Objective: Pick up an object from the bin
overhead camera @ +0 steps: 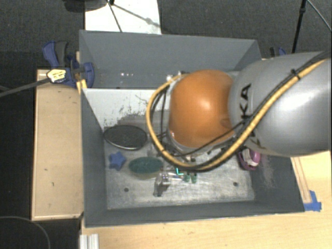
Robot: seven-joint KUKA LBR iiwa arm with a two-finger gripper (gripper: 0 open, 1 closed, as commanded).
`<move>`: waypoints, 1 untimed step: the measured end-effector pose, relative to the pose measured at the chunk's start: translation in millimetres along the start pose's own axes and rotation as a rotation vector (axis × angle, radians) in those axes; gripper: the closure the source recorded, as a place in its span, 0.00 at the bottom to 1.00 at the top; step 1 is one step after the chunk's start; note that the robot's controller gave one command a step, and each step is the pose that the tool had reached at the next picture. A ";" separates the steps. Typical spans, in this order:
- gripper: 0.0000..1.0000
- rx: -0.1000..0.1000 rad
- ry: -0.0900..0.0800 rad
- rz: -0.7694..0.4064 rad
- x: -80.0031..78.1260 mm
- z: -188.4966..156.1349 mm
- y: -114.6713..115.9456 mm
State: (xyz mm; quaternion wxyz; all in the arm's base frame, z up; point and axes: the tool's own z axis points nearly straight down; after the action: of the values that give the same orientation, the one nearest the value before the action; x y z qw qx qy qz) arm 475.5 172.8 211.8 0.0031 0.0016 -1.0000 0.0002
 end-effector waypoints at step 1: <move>0.00 -0.004 -0.018 -0.070 -36.4 141.5 -27.0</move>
Offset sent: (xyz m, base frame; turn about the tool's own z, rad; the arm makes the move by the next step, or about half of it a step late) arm 0.0321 -0.0271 -0.1418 -0.0728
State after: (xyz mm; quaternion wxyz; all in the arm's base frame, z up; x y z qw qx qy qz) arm 511.0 145.8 70.1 -0.0059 0.0368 -0.9993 -0.0018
